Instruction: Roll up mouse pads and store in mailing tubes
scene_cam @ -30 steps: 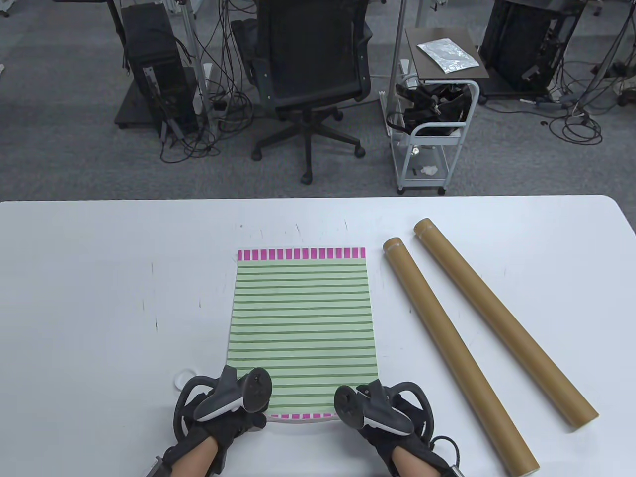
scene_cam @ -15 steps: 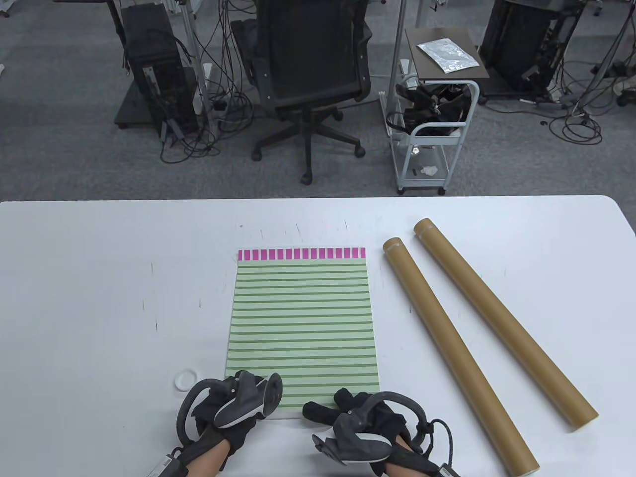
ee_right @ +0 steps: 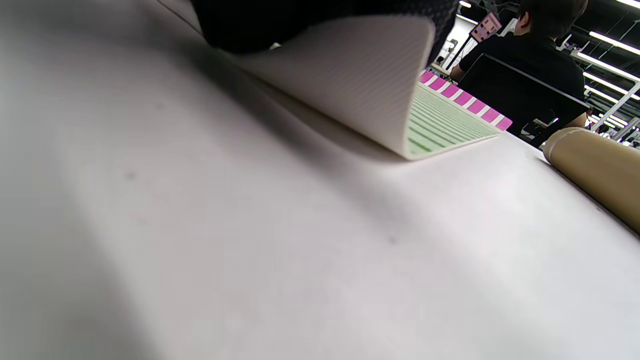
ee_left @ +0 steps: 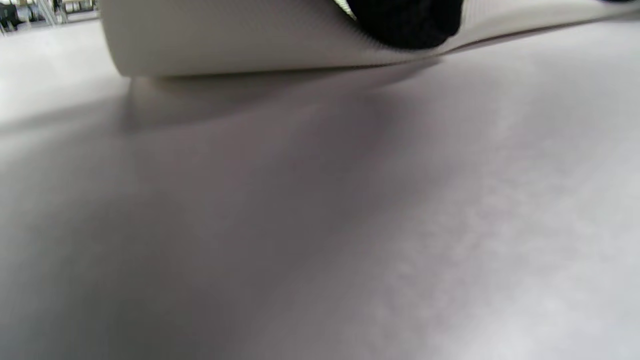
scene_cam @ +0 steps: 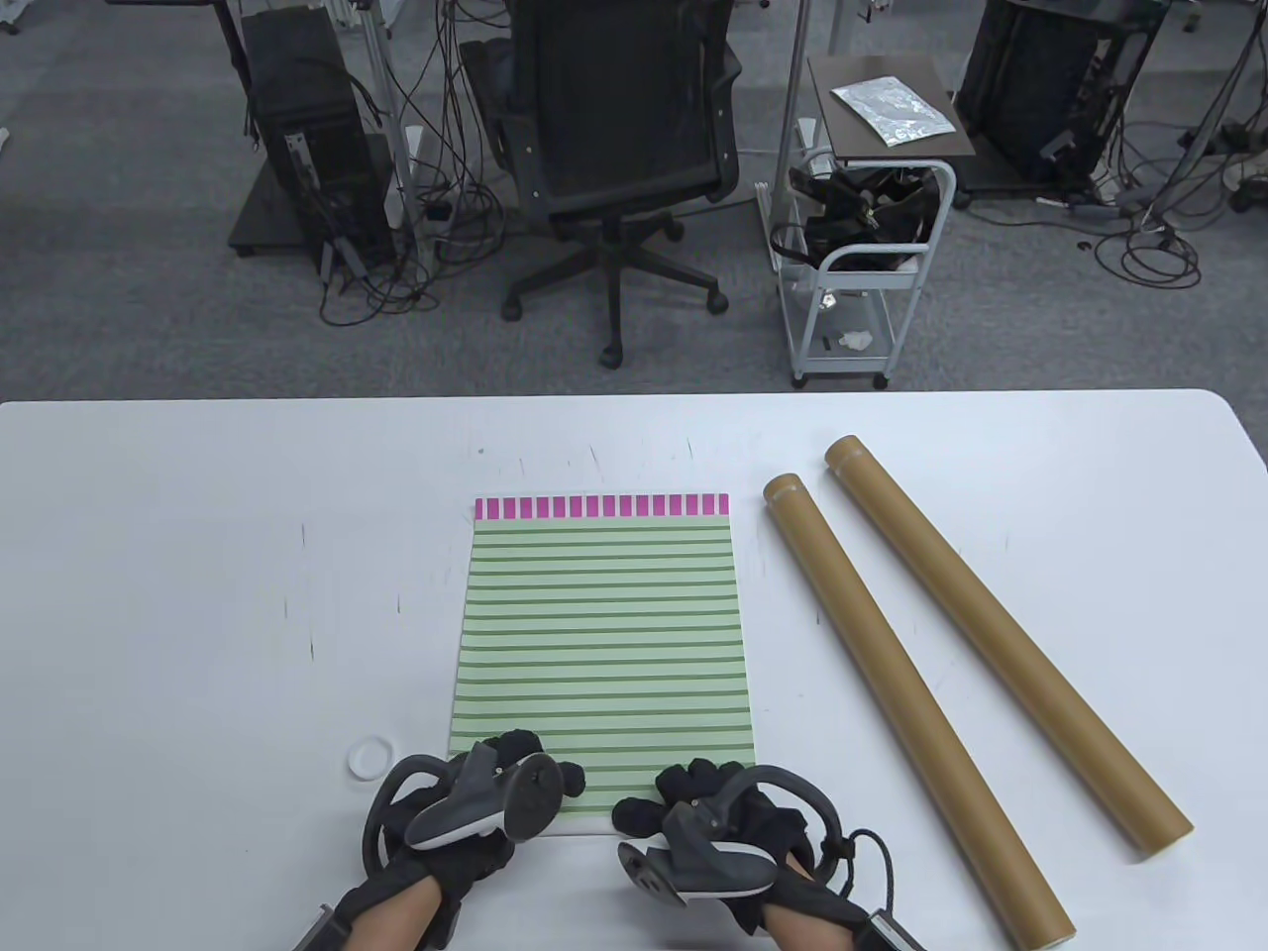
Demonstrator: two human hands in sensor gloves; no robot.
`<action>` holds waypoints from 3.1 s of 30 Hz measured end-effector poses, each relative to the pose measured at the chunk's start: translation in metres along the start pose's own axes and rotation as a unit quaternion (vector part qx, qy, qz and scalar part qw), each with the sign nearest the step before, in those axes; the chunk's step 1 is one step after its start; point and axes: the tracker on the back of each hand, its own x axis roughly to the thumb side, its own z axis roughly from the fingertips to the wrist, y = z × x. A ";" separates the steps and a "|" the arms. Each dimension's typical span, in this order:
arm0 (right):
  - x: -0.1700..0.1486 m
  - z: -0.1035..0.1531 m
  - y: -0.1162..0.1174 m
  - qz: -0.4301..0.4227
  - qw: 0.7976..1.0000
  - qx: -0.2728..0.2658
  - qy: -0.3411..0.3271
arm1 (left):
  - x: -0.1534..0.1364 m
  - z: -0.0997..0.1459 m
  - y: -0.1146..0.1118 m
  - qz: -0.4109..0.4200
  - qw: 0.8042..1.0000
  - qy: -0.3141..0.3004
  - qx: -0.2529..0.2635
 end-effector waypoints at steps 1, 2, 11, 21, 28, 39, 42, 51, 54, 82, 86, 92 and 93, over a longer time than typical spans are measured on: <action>-0.002 -0.002 0.000 -0.014 1.000 0.013 0.001 | 0.004 0.001 0.000 -0.014 1.000 0.000 0.001; -0.005 -0.005 -0.001 -0.035 0.999 0.028 0.003 | 0.008 0.003 -0.001 -0.029 1.000 -0.008 0.007; -0.007 -0.006 0.002 -0.044 0.999 0.019 -0.009 | 0.035 0.017 0.000 -0.189 0.976 -0.065 0.083; -0.005 0.000 0.004 0.003 1.000 -0.029 -0.005 | 0.043 0.018 0.006 -0.167 0.981 -0.086 0.048; -0.002 -0.003 -0.003 -0.030 0.999 -0.042 -0.014 | 0.019 0.007 0.007 -0.027 0.997 -0.073 0.030; -0.022 -0.017 0.000 -0.154 0.988 -0.006 -0.001 | 0.027 -0.007 0.010 -0.057 0.995 -0.059 0.059; -0.022 -0.016 -0.001 -0.142 0.990 -0.008 -0.001 | 0.029 -0.008 0.012 -0.062 0.994 -0.066 0.066; -0.009 -0.009 0.001 -0.036 0.999 -0.034 0.003 | 0.041 -0.001 0.010 -0.146 0.982 -0.062 0.099; -0.007 -0.010 0.000 -0.030 0.999 -0.037 0.004 | 0.044 0.000 0.010 -0.167 0.979 -0.057 0.100; 0.002 -0.005 0.003 -0.067 0.997 0.018 -0.023 | 0.031 -0.003 0.014 -0.131 0.991 0.009 0.037; 0.005 0.001 0.006 -0.058 0.997 -0.014 -0.046 | 0.027 -0.005 0.017 -0.098 0.995 0.022 0.001; 0.005 0.001 0.002 -0.055 0.997 -0.025 -0.042 | 0.034 0.000 0.017 -0.133 0.991 0.022 0.028; 0.004 0.000 0.001 -0.069 0.997 -0.017 -0.042 | 0.039 0.005 0.017 -0.153 0.987 0.011 0.051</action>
